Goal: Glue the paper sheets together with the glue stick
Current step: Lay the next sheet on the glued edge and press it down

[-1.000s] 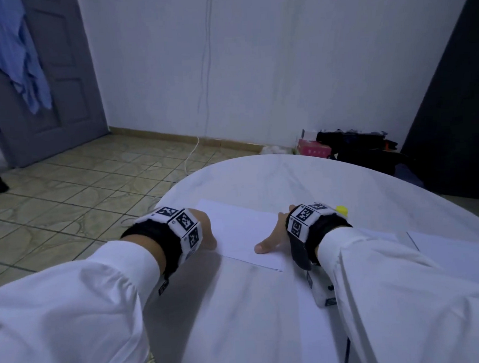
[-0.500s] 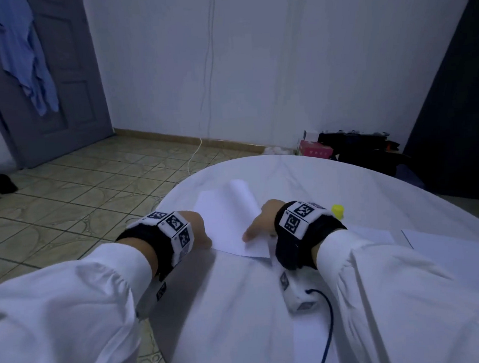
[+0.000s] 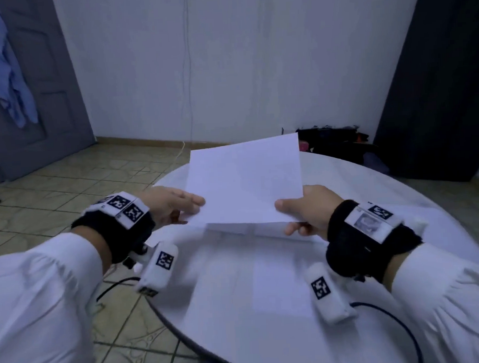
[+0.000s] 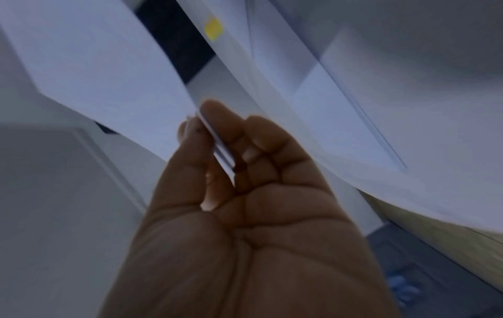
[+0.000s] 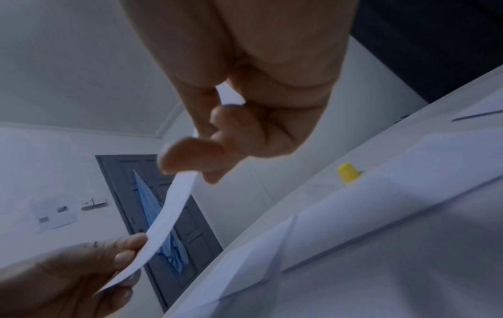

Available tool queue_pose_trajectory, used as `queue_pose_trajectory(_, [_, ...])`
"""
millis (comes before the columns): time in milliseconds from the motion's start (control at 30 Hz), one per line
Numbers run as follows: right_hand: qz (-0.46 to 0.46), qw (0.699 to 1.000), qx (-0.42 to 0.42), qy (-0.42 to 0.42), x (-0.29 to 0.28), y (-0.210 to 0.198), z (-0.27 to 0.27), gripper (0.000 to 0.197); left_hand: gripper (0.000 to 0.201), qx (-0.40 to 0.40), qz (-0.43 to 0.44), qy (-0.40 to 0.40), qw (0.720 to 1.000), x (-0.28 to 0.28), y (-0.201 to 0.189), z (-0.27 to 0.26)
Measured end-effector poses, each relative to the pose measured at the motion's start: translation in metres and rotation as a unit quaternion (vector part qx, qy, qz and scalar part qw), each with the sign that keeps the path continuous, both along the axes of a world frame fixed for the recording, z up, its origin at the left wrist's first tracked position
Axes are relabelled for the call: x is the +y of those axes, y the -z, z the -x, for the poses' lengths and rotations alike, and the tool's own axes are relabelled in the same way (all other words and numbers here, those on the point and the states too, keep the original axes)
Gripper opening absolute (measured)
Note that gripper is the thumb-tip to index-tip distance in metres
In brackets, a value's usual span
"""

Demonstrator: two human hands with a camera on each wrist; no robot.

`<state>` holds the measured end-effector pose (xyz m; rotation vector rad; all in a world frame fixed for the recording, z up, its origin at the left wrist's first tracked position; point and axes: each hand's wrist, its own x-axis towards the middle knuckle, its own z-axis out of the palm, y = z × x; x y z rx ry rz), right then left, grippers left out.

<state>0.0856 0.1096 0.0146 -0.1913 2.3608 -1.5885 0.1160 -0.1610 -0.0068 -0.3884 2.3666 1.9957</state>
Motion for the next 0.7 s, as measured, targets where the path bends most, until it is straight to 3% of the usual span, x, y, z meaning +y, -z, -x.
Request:
queue_pose_trajectory(100, [-0.018,1.0,-0.016,0.015,0.047,0.008,-0.011,0.025,0.017,0.0,0.05,0.063,0.997,0.036,0.001,-0.008])
queue_pose_trajectory(167, [-0.076,0.997,-0.018,0.023,0.078,0.017,-0.02,0.029,0.016,-0.015,0.11,0.11,0.988,0.06,0.006,-0.011])
queue_pose_trajectory(333, [-0.266,0.964,-0.026,0.006,0.122,0.031,-0.041,0.035,0.015,-0.067,0.274,0.217,0.934,0.102,0.025,-0.015])
queue_pose_trajectory(500, [-0.408,0.912,-0.008,-0.041,0.124,0.037,-0.044,0.034,0.018,-0.092,0.333,0.232,0.909,0.12,0.036,-0.016])
queue_pose_trajectory(700, [-0.475,0.876,-0.021,-0.077,0.117,0.043,-0.036,0.032,0.019,-0.108,0.377,0.241,0.888,0.127,0.04,-0.016])
